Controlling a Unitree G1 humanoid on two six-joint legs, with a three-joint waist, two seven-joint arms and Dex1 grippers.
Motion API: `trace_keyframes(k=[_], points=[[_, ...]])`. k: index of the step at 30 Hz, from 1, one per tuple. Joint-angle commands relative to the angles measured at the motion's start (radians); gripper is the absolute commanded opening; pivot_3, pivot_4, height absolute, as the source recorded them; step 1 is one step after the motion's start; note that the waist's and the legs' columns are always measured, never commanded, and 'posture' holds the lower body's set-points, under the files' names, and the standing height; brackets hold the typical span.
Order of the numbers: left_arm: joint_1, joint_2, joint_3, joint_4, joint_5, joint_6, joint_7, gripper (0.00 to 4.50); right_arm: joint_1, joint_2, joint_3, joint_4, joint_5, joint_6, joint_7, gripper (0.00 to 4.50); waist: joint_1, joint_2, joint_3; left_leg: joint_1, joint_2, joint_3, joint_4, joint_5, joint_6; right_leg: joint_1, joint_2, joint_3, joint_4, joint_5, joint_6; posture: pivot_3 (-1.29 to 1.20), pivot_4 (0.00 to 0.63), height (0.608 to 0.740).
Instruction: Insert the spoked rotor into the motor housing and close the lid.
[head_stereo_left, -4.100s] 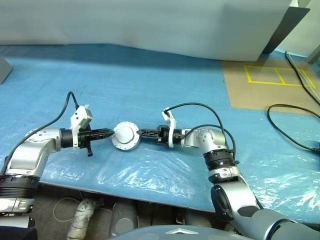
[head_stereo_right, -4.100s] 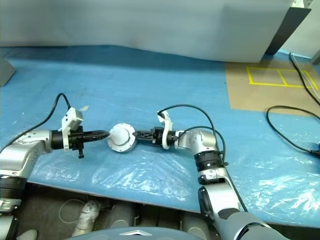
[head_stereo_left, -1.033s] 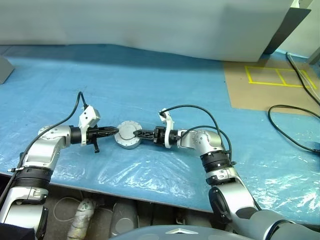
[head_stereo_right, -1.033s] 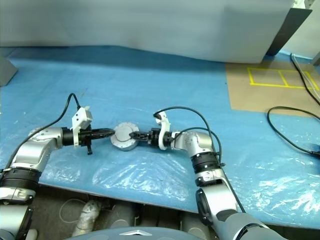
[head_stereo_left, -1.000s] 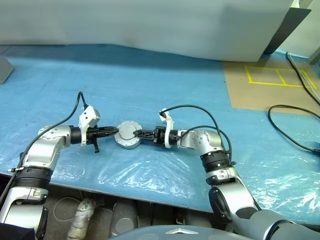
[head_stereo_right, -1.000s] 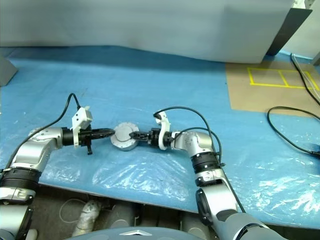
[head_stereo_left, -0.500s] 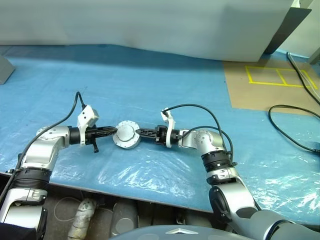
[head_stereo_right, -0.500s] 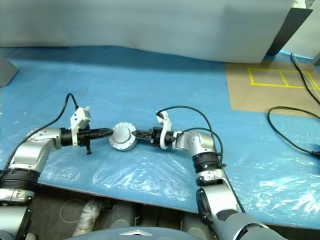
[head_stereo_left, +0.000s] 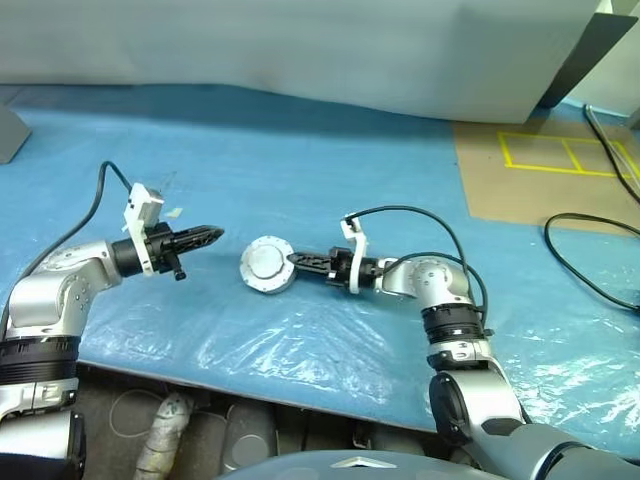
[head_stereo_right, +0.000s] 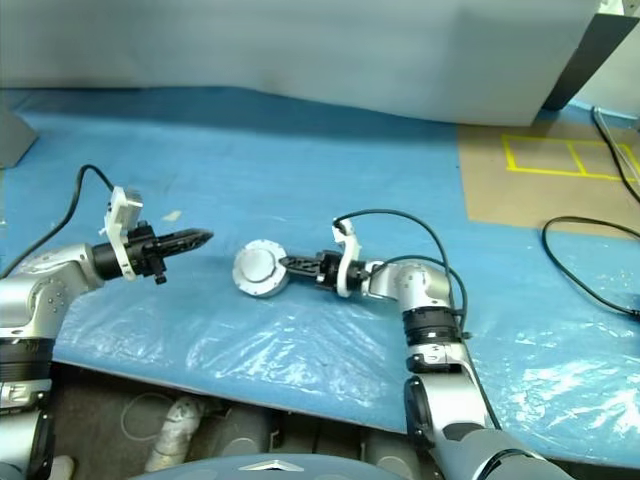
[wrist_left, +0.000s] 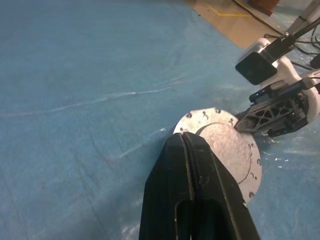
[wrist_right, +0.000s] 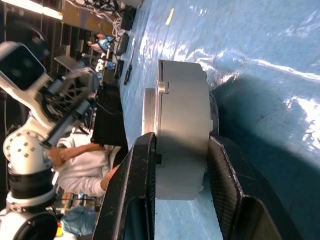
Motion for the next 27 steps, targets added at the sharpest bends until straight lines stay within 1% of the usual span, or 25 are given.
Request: trace_keyframes(k=[1,4,8,11,13,17,20,22,23,27], points=[[-0.017,-0.016,0.073,-0.050,-0.087,0.070,0.053,0.00,0.008,0.011,-0.121,-0.112,0.127,0.068,-0.030,1.14,0.002,-0.001,0.000,-0.001,0.000,0.000,0.000,0.000,0.000,0.000,0.000,-0.001,0.000,0.000,0.000,0.00,0.150,0.740],[-0.002,-0.036,0.085,-0.068,-0.120,0.101,0.081,0.00,-0.001,0.027,-0.208,-0.160,0.196,0.095,-0.080,1.14,0.001,-0.001,0.001,-0.002,0.000,0.000,0.000,0.000,0.000,-0.001,0.000,0.000,0.000,0.000,0.000,0.00,0.150,0.740],[0.007,-0.088,0.115,-0.078,-0.189,0.151,0.131,0.00,-0.028,0.055,-0.285,-0.216,0.266,0.110,-0.161,1.14,-0.004,-0.001,0.001,-0.002,-0.001,0.000,0.000,0.000,0.000,-0.002,0.001,0.000,0.000,0.000,0.000,0.00,0.150,0.740],[0.007,-0.141,0.142,-0.068,-0.252,0.181,0.159,0.57,-0.051,0.077,-0.327,-0.243,0.319,0.119,-0.225,1.14,-0.004,-0.001,0.001,-0.002,-0.001,0.000,0.000,0.000,0.000,-0.003,0.002,0.000,0.000,0.000,0.000,0.00,0.150,0.740],[-0.005,-0.169,0.165,-0.056,-0.289,0.198,0.187,1.16,-0.060,0.089,-0.339,-0.254,0.346,0.121,-0.261,1.14,-0.004,-0.001,0.001,-0.002,-0.001,0.000,0.000,0.000,0.000,-0.003,0.002,-0.001,0.000,0.000,0.001,0.00,0.150,0.740],[-0.051,-0.237,0.216,-0.007,-0.367,0.224,0.261,2.55,-0.074,0.113,-0.343,-0.276,0.401,0.117,-0.316,1.14,-0.003,-0.001,0.001,-0.003,-0.002,-0.001,0.000,0.000,0.000,-0.002,0.002,-0.001,0.000,0.001,0.001,0.00,0.150,0.740],[-0.067,-0.264,0.221,0.009,-0.389,0.231,0.287,3.58,-0.082,0.118,-0.338,-0.281,0.432,0.108,-0.345,1.14,-0.002,-0.001,0.001,-0.003,-0.003,-0.001,0.000,0.000,0.000,-0.002,0.001,-0.001,0.000,0.001,0.002,0.00,0.150,0.740],[-0.065,-0.269,0.200,0.002,-0.392,0.239,0.283,4.26,-0.082,0.117,-0.334,-0.281,0.449,0.104,-0.361,1.14,-0.002,-0.001,0.001,-0.003,-0.003,-0.001,0.000,0.000,0.000,-0.002,0.001,-0.001,0.000,0.001,0.002,0.00,0.150,0.740],[-0.060,-0.270,0.184,-0.010,-0.392,0.243,0.277,4.48,-0.081,0.116,-0.331,-0.281,0.456,0.102,-0.368,1.14,-0.002,-0.002,0.001,-0.004,-0.003,-0.001,0.000,0.000,0.000,-0.002,0.001,-0.001,0.000,0.001,0.002,0.00,0.150,0.740],[-0.062,-0.287,0.142,-0.032,-0.391,0.260,0.296,4.48,-0.080,0.109,-0.318,-0.279,0.483,0.097,-0.385,1.14,-0.002,-0.001,0.001,-0.004,-0.003,-0.002,0.000,0.000,0.000,-0.002,0.001,-0.001,0.000,0.001,0.002,0.00,0.150,0.740]])
